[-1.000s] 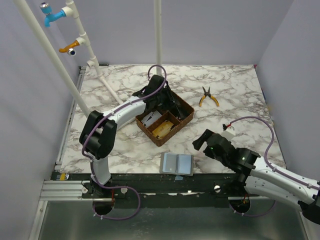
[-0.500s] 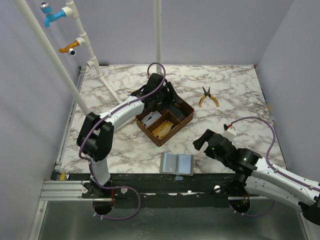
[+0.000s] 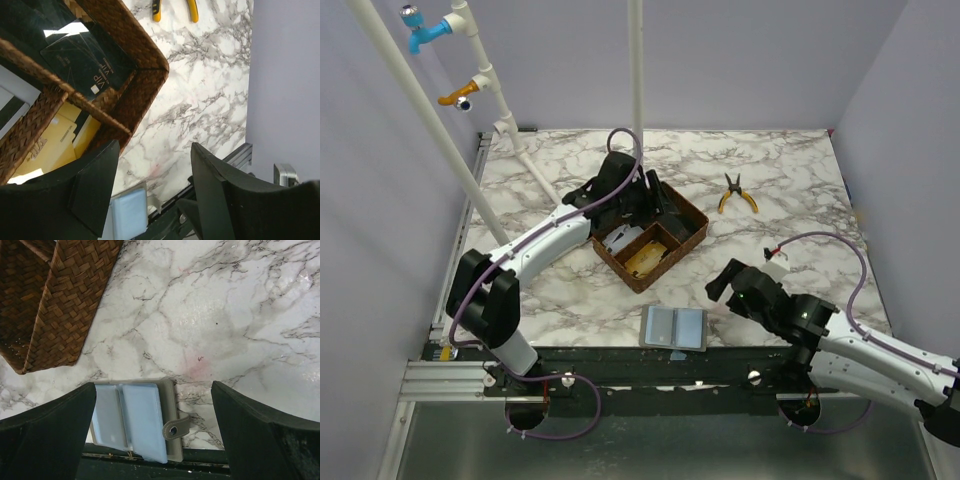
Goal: Take the credit cards out of the card holder
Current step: Place the credit card in the storage box, then remove the credit card from the card holder.
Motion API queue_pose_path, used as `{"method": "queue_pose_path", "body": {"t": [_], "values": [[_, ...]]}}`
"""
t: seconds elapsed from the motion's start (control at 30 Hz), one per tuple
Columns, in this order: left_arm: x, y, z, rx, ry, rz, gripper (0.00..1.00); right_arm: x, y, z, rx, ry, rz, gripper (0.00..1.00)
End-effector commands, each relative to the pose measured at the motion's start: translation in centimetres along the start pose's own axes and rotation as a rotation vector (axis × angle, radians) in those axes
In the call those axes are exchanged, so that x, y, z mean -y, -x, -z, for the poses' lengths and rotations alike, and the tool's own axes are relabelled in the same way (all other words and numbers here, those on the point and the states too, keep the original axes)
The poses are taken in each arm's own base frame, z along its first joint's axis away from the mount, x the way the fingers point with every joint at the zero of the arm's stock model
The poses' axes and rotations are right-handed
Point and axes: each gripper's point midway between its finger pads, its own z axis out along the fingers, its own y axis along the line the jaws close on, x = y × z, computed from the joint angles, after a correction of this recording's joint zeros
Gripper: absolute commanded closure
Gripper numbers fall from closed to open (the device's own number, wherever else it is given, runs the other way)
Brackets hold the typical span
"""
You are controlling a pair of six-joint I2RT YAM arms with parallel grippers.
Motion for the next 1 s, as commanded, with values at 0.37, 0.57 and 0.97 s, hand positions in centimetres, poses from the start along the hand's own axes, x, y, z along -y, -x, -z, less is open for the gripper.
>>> {"method": "queue_pose_path", "body": {"t": [0.37,0.57,0.97], "values": [[-3.1,-6.5,5.9,-0.091,0.019,-0.129,0.38,-2.1,0.8,-0.6,0.012,-0.007,0.063,0.00],[-4.4,-7.9,7.8,-0.089,0.027,-0.168,0.38,-2.8,-0.3,-1.2,-0.028,0.013,0.050,0.00],[-7.3,-10.1,10.2,-0.051,0.051,-0.166,0.38,-4.1,-3.2,-1.8,-0.114,0.026,0.104,0.00]]}}
